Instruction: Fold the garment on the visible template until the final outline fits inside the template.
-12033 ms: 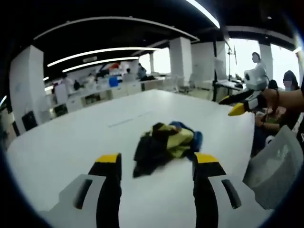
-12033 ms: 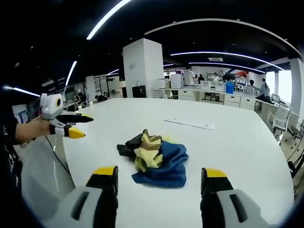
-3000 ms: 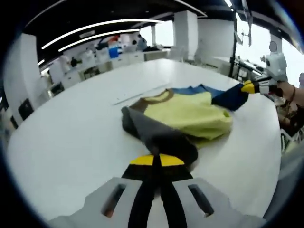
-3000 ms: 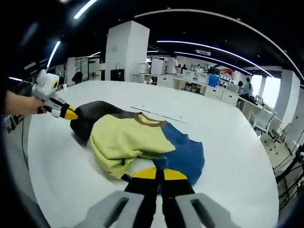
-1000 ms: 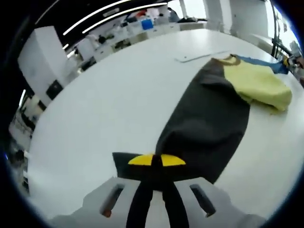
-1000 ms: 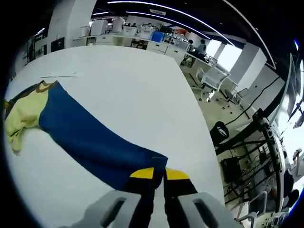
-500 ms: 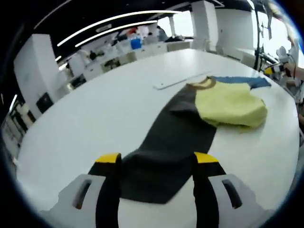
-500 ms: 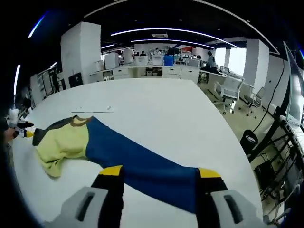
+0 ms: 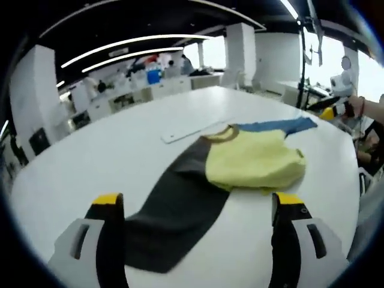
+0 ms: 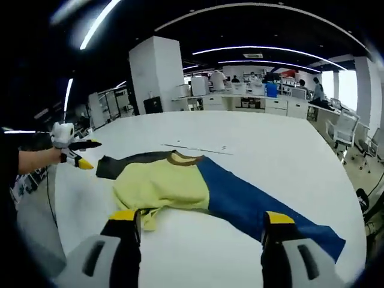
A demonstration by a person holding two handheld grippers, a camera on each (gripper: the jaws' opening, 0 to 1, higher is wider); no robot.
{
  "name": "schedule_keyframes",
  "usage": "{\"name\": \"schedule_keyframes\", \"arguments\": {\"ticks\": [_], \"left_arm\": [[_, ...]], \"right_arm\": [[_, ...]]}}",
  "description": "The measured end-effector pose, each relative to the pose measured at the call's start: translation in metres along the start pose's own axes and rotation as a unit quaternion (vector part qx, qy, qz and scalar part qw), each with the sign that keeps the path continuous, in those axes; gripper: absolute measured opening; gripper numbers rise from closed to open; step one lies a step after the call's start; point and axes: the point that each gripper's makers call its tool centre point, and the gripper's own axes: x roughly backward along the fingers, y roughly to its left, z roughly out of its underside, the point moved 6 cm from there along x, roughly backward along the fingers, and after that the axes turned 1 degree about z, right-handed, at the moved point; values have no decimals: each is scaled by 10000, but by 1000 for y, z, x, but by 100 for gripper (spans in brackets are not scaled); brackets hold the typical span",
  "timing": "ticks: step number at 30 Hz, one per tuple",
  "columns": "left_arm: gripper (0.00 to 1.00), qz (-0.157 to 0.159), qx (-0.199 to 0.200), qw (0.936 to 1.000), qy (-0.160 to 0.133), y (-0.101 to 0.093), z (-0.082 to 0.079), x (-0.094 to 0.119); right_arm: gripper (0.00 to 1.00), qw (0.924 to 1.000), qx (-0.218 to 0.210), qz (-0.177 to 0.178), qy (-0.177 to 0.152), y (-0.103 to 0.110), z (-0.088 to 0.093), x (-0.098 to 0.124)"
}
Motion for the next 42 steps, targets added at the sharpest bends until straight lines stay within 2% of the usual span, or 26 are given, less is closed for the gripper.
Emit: {"name": "schedule_keyframes", "arguments": {"ticks": [4, 9, 15, 18, 22, 25, 29, 32, 33, 42], "left_arm": [[99, 104, -224, 9997, -53, -14, -5, 5], [99, 97, -451, 9989, -129, -25, -11, 11], [99, 196, -441, 9986, -235, -36, -13, 18], [99, 234, -557, 9980, -184, -39, -11, 19], [98, 272, -536, 9979, -238, -46, -11, 23], [95, 363, -636, 9971, -218, -52, -11, 24], [93, 409, -623, 9970, -216, -54, -9, 25], [91, 423, -656, 9968, -148, -55, -5, 24], [91, 424, -682, 9967, -119, -55, -4, 24], [89, 444, -651, 9969, -31, -58, 2, 28]], "right_arm": [[83, 9988, 219, -425, 55, 26, 0, -10], [80, 9971, 467, -585, 132, 46, 4, -19], [75, 9934, 849, -736, 238, 70, 14, -33], [71, 9907, 1050, -797, 328, 79, 20, -41], [58, 9859, 1369, -815, 519, 88, 30, -53], [50, 9787, 1772, -787, 671, 91, 41, -66], [42, 9746, 1960, -747, 787, 91, 49, -77], [36, 9661, 2324, -730, 857, 91, 53, -84], [34, 9658, 2338, -711, 863, 91, 53, -86], [22, 9407, 3160, -693, 1022, 87, 60, -95]]}}
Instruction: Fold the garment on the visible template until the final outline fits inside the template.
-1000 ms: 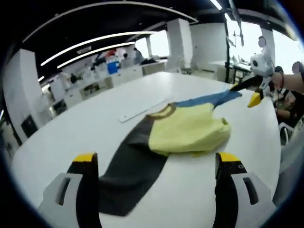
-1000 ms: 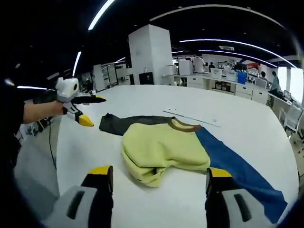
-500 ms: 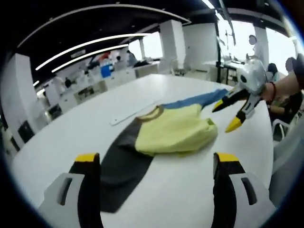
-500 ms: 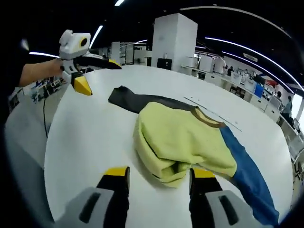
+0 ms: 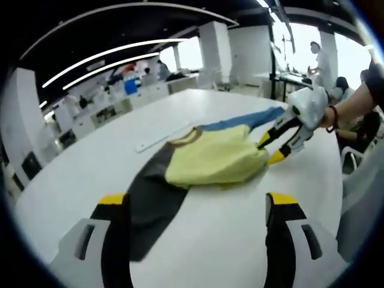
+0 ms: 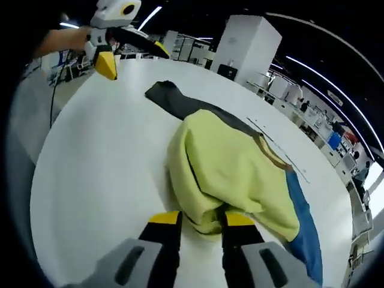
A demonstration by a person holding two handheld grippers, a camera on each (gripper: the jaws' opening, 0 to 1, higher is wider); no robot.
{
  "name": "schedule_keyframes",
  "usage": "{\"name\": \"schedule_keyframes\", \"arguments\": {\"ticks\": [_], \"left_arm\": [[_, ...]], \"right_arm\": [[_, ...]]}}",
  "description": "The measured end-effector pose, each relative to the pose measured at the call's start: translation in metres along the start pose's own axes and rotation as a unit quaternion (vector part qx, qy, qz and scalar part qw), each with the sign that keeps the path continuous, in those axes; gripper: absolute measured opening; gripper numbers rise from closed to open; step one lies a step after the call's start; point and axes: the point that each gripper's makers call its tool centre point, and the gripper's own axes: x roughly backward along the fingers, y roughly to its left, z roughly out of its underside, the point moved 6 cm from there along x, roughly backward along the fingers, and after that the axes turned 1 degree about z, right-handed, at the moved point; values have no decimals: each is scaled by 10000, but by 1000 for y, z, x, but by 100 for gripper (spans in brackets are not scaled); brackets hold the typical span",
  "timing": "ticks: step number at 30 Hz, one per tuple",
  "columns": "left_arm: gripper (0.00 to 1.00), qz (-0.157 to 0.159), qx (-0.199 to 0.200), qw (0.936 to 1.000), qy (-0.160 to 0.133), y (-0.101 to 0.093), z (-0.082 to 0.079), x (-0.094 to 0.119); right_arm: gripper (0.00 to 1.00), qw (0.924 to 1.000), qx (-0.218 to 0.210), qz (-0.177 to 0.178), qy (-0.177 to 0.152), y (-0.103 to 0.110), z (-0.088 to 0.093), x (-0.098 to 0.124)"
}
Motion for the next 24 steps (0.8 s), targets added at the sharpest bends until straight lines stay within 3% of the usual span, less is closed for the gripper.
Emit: {"name": "schedule_keyframes", "arguments": {"ticks": [8, 11, 14, 19, 24], "left_arm": [[85, 27, 62, 10000, 15, -3, 2, 1], [84, 30, 67, 10000, 12, -4, 3, 1], [84, 45, 63, 10000, -25, -5, 1, 1], [81, 63, 58, 10000, -45, -5, 2, 1], [75, 47, 136, 9999, -39, -4, 5, -2]], "right_arm": [[1, 9996, -4, 41, 262, 0, 6, -4], [0, 9985, -509, -54, 184, 1, 3, -1], [0, 9957, -880, -299, -14, 3, -5, 7], [0, 9949, -874, -384, -316, 1, -25, 27], [0, 9833, -1474, -536, -921, -8, -53, 39]]}}
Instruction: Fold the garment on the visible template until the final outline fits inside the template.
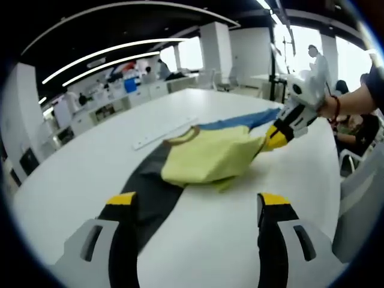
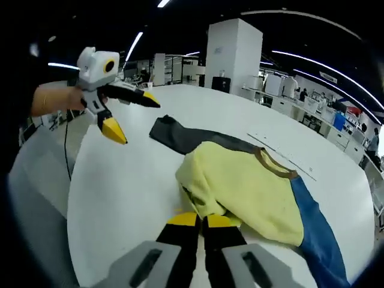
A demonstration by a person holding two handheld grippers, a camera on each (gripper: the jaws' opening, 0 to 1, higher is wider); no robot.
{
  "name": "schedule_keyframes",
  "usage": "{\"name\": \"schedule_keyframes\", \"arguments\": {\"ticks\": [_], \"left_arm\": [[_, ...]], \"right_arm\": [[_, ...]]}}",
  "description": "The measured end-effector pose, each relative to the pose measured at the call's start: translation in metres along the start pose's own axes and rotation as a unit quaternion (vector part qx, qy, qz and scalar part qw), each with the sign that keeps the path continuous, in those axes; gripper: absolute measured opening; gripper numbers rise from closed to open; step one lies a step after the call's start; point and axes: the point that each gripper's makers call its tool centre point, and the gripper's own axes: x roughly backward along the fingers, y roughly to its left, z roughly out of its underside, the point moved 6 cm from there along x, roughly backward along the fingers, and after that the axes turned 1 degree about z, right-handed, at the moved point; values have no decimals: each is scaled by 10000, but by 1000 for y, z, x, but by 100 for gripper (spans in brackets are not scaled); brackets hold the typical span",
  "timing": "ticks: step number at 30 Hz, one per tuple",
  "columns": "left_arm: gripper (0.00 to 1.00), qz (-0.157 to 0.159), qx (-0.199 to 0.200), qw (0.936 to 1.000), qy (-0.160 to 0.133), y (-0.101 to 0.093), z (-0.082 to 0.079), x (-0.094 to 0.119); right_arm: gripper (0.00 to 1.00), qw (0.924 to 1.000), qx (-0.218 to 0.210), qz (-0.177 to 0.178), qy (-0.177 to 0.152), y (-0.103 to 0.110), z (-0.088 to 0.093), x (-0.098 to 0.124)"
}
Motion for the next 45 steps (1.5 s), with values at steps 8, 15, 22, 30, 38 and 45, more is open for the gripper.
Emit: {"name": "schedule_keyframes", "arguments": {"ticks": [8, 15, 22, 30, 38, 45], "left_arm": [[69, 63, -16, 10000, -23, -2, 1, -5], [63, 81, 108, 9999, -42, -6, 3, -15], [57, 165, 173, 9997, -93, -12, 0, -27], [49, 340, 257, 9989, -172, -25, -6, -46], [37, 556, 263, 9979, -204, -48, -9, -68], [27, 669, 344, 9966, -327, -63, -14, -89]], "right_arm": [[0, 9959, -788, 178, -403, -31, -30, -8], [0, 9893, -1309, 462, -457, -55, -39, -30], [0, 9799, -1795, 821, -302, -84, -32, -50], [0, 9730, -2053, 1034, -185, -99, -24, -61], [0, 9707, -2113, 1140, -85, -101, -20, -65], [0, 9686, -2167, 1221, -21, -105, -17, -69]]}}
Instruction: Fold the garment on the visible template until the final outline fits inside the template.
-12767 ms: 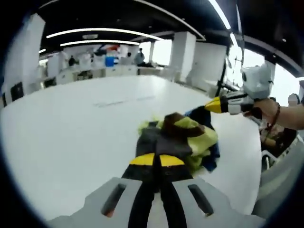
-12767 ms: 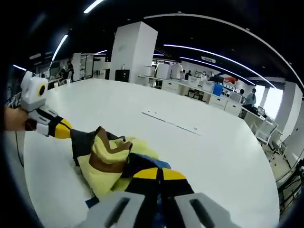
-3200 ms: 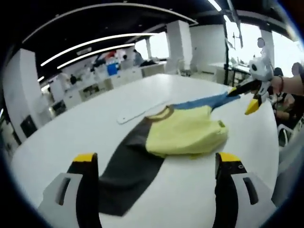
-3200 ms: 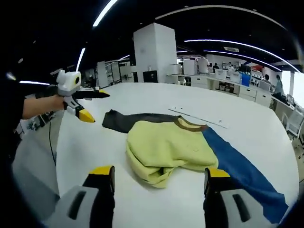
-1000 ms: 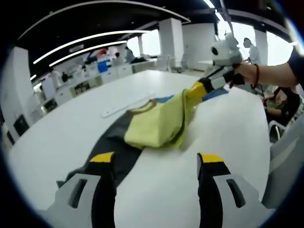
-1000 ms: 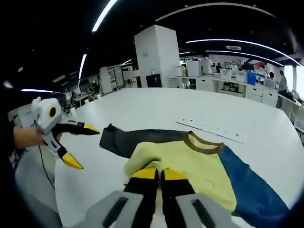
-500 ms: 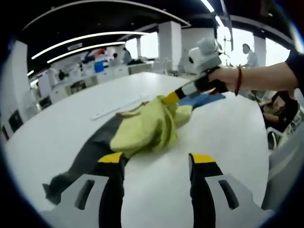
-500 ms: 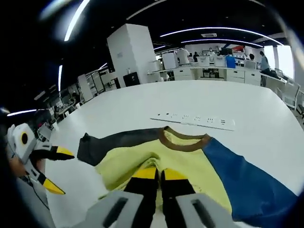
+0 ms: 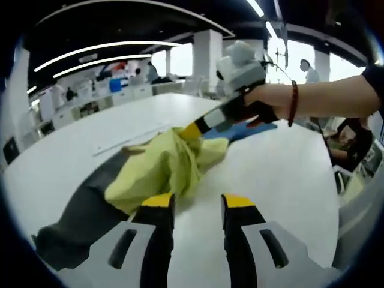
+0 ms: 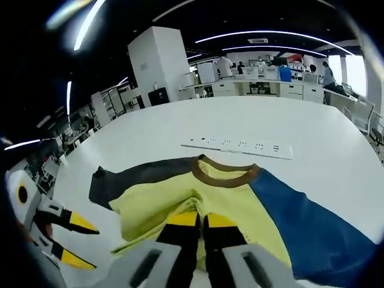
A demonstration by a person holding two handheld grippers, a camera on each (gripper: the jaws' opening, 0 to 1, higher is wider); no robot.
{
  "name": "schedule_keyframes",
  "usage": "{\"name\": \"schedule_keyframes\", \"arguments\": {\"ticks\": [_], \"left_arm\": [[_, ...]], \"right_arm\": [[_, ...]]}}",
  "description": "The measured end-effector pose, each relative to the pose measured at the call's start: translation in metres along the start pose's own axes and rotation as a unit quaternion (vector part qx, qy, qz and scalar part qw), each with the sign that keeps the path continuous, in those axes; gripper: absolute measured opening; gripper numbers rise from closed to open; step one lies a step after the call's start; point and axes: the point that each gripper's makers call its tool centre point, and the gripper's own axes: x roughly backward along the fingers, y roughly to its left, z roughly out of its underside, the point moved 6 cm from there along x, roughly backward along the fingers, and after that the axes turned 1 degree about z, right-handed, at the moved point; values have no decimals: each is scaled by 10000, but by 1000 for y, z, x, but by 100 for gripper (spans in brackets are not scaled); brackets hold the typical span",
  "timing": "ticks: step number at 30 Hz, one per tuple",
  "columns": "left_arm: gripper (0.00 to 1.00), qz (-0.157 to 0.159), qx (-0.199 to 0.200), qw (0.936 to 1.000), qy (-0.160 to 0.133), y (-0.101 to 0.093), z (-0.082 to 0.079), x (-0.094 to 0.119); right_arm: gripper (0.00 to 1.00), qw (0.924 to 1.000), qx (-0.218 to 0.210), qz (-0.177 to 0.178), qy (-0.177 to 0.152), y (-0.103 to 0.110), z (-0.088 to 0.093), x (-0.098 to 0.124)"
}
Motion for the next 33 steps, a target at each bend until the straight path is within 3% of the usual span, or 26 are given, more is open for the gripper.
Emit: {"name": "schedule_keyframes", "arguments": {"ticks": [8, 11, 14, 21, 26, 33], "left_arm": [[24, -112, -157, 9998, -13, 2, -3, -28], [17, -70, -138, 9999, -43, 5, -3, -35], [1, -91, -177, 9998, 40, 9, -2, -39], [0, -320, -277, 9991, -63, 33, -16, -35], [0, -509, -465, 9975, -135, 51, -32, -32], [0, -669, -705, 9953, -38, 70, -40, -33]], "right_arm": [[0, 10000, -4, 26, 12, 0, 1, -1], [0, 10000, 32, 29, 15, 0, 1, -1], [0, 10000, 57, 23, 10, 0, 1, -1], [3, 9998, 187, 67, 7, 0, 1, 2], [15, 9997, 198, 144, -23, 1, -1, 8], [19, 9996, 104, 250, -87, 4, 11, 32]]}}
